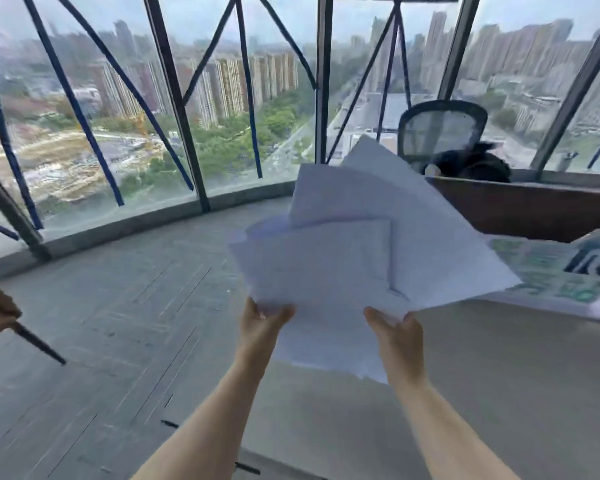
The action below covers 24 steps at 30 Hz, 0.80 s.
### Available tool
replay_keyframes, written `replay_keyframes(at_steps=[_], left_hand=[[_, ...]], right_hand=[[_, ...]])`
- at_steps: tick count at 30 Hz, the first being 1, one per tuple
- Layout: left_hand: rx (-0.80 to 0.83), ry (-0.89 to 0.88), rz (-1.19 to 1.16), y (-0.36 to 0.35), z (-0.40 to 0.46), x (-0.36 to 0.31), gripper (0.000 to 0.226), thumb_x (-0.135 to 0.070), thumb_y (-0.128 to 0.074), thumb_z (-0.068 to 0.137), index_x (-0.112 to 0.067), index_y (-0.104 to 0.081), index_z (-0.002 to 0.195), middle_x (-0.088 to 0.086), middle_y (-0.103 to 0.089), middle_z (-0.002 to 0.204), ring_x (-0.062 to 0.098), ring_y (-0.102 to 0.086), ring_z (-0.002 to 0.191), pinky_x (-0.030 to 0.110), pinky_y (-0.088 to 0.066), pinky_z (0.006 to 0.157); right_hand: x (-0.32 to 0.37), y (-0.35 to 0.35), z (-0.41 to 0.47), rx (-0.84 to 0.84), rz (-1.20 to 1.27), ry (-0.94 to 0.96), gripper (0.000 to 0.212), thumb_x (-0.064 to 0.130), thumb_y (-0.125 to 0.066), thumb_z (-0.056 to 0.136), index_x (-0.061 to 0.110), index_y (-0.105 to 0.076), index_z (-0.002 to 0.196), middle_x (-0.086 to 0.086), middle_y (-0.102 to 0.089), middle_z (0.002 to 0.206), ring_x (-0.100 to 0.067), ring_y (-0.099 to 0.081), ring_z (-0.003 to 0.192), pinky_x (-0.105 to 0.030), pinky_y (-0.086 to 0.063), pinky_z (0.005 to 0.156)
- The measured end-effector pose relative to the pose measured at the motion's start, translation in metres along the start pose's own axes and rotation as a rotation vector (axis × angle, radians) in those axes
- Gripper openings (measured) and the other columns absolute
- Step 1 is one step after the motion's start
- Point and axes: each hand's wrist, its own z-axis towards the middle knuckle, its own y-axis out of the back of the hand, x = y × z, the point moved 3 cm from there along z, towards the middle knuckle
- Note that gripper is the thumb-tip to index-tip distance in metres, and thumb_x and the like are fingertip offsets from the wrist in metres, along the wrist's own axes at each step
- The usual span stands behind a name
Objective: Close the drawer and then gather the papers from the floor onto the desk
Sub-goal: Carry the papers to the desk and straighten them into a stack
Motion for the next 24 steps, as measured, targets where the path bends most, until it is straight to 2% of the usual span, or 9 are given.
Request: replay_keyframes(at_steps=[3,5,9,12,14,16,18,22,24], left_hand=[[0.065,0.163,0.103,-0.013,0.007,0.06,0.015,-0.012,-0.072,0.059,-0.009,-0.066,0.072,-0.011,-0.064,0.057,0.003,-0.055,0.054,0.026,-0.043,0.055],[0.047,0.223,0.139,-0.017,0.014,0.074,0.009,-0.013,-0.073,0.061,-0.012,-0.064,0.062,-0.012,-0.062,0.049,0.009,-0.052,0.057,0.026,-0.042,0.052],[0.04,0.224,0.132,-0.024,0.049,0.063,0.022,-0.02,-0.077,0.057,-0.006,-0.071,0.074,0.0,-0.07,0.065,0.01,-0.06,0.061,0.03,-0.048,0.058],[0.188,0.251,0.163,-0.027,0.066,0.064,0.024,-0.016,-0.078,0.056,0.0,-0.071,0.073,0.001,-0.069,0.064,0.01,-0.061,0.058,0.028,-0.048,0.057],[0.237,0.249,0.153,-0.031,0.077,0.065,0.024,-0.005,-0.08,0.058,0.008,-0.07,0.074,0.004,-0.068,0.064,0.009,-0.06,0.056,0.026,-0.048,0.057],[0.229,0.2,0.119,-0.037,0.096,0.058,0.017,-0.001,-0.082,0.062,0.002,-0.072,0.075,-0.001,-0.069,0.063,0.008,-0.062,0.056,0.024,-0.049,0.055],[0.237,0.177,0.085,-0.043,0.112,0.054,0.023,-0.006,-0.083,0.063,-0.005,-0.073,0.084,-0.003,-0.074,0.071,0.01,-0.068,0.063,0.022,-0.054,0.057],[0.303,0.192,0.051,-0.041,0.119,0.068,0.039,-0.011,-0.079,0.058,-0.014,-0.071,0.096,-0.007,-0.076,0.079,0.01,-0.069,0.075,0.019,-0.054,0.063],[0.292,0.183,0.044,-0.047,0.125,0.072,0.037,-0.012,-0.078,0.058,-0.018,-0.072,0.093,-0.007,-0.075,0.078,0.008,-0.068,0.074,0.023,-0.055,0.065]], right_hand=[[-0.048,0.006,0.022,0.014,-0.051,-0.165,0.016,0.016,-0.069,0.075,0.004,-0.066,0.063,-0.015,-0.062,0.067,-0.01,-0.051,0.067,-0.026,-0.042,0.056],[-0.056,0.005,0.031,0.039,-0.017,-0.184,0.015,0.008,-0.067,0.078,0.011,-0.071,0.064,-0.013,-0.066,0.069,-0.009,-0.054,0.069,-0.028,-0.044,0.061],[-0.04,0.004,0.057,0.063,-0.023,-0.079,0.014,0.0,-0.066,0.081,0.009,-0.073,0.073,0.009,-0.072,0.07,-0.007,-0.065,0.067,-0.023,-0.05,0.06],[-0.04,0.005,0.069,0.079,-0.037,-0.06,0.016,-0.003,-0.064,0.082,0.008,-0.072,0.09,0.006,-0.077,0.083,-0.008,-0.071,0.079,-0.024,-0.056,0.07],[-0.035,0.005,0.075,0.066,-0.069,-0.018,0.016,-0.006,-0.059,0.083,0.004,-0.07,0.089,0.004,-0.075,0.084,-0.012,-0.07,0.081,-0.028,-0.054,0.074],[-0.02,0.0,0.085,0.055,-0.029,0.046,0.025,-0.01,-0.057,0.086,0.01,-0.072,0.087,0.01,-0.077,0.08,-0.005,-0.071,0.079,-0.021,-0.055,0.071],[-0.013,-0.003,0.096,0.088,0.009,0.071,0.028,-0.011,-0.057,0.086,0.013,-0.07,0.092,0.017,-0.077,0.078,0.002,-0.071,0.077,-0.015,-0.053,0.07],[-0.04,-0.011,0.1,0.154,-0.151,-0.042,0.026,0.001,-0.066,0.083,0.025,-0.072,0.093,0.012,-0.077,0.09,-0.015,-0.072,0.092,-0.046,-0.056,0.085],[-0.047,-0.016,0.102,0.101,-0.176,-0.05,0.023,0.01,-0.067,0.084,0.027,-0.071,0.097,0.012,-0.076,0.096,-0.016,-0.07,0.099,-0.044,-0.054,0.091]])
